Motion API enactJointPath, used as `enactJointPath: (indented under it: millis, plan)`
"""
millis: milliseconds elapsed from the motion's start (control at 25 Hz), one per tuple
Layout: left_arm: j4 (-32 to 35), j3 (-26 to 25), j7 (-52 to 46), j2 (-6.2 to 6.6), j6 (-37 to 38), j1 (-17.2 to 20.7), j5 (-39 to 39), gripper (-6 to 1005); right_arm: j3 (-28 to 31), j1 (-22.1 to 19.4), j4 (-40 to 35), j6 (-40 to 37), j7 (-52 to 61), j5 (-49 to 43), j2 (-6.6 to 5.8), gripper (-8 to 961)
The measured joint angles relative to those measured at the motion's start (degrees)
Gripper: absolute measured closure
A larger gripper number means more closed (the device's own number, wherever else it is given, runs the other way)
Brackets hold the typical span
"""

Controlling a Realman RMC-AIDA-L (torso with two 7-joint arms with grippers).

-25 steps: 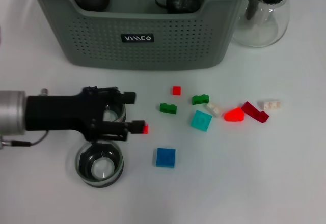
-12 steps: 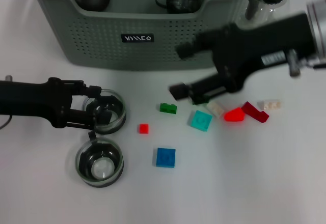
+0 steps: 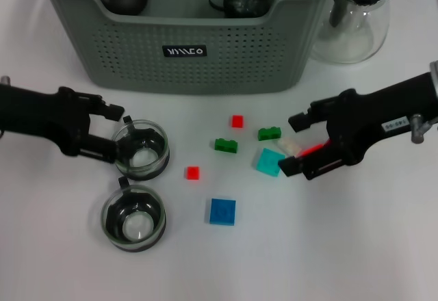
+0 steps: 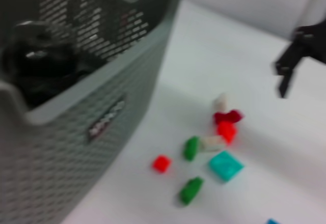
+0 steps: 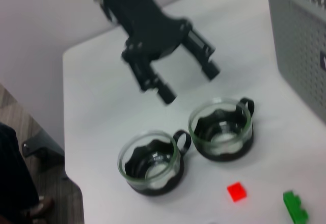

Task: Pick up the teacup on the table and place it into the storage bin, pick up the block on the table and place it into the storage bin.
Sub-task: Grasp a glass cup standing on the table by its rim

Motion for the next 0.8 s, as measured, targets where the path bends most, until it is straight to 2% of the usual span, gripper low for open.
enactJointPath:
  millis: [160, 360, 520, 800]
  plan:
    - [2.3, 0.7, -7.5, -0.03, -2.4, -2.9, 5.9, 213, -0.9, 0.5, 0.0, -0.4, 1.9, -2.0, 0.20, 25]
    - [5.4, 6.5, -22.1, -0.37, -4.2, -5.4, 13.0, 213, -0.6, 0.8, 0.0, -0.7, 2.7, -3.1, 0.06, 26]
    - [10.0, 13.1, -32.7, -1.68, -4.8, -5.8, 16.5, 214, -0.4, 1.1, 0.1, -0.7, 3.0, -3.6, -0.13, 26]
    - [12.5, 19.4, -45.9, -4.30, -6.3, -7.0, 21.5, 215, -0.3, 2.2, 0.1, -0.7, 2.8, -5.9, -0.05, 26]
